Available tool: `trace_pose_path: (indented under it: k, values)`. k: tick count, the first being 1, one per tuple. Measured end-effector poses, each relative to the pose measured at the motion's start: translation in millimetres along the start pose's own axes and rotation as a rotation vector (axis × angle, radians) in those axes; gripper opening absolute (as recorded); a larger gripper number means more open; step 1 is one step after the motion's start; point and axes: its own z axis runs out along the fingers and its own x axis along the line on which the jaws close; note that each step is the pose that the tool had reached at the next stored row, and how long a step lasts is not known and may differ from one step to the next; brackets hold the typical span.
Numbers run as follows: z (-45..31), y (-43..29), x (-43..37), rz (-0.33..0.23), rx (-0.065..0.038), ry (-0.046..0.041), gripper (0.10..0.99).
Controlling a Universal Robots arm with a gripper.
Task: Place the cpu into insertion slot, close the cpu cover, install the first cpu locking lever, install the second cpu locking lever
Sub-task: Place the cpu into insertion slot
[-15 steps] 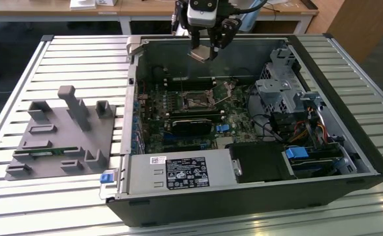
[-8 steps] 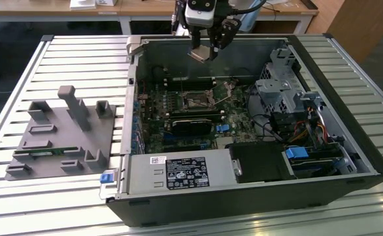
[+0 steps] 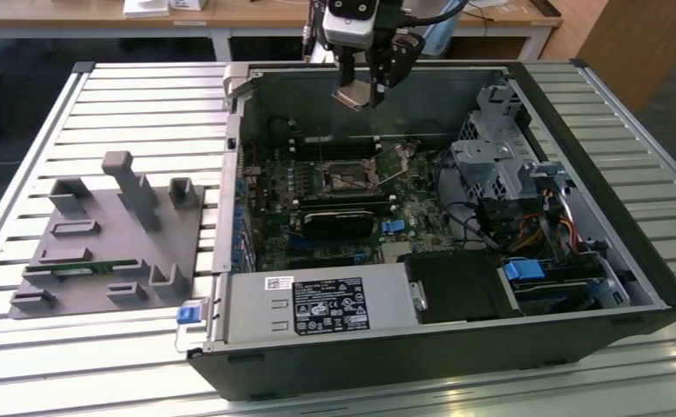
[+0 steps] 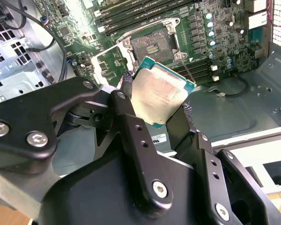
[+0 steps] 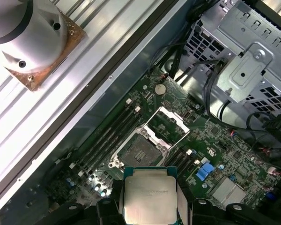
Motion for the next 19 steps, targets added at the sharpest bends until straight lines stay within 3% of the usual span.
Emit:
trace_pose_path:
  k: [19]
  values:
    - [0.3,0.0,0.0,0.086,-0.002,-0.0077,0.537]
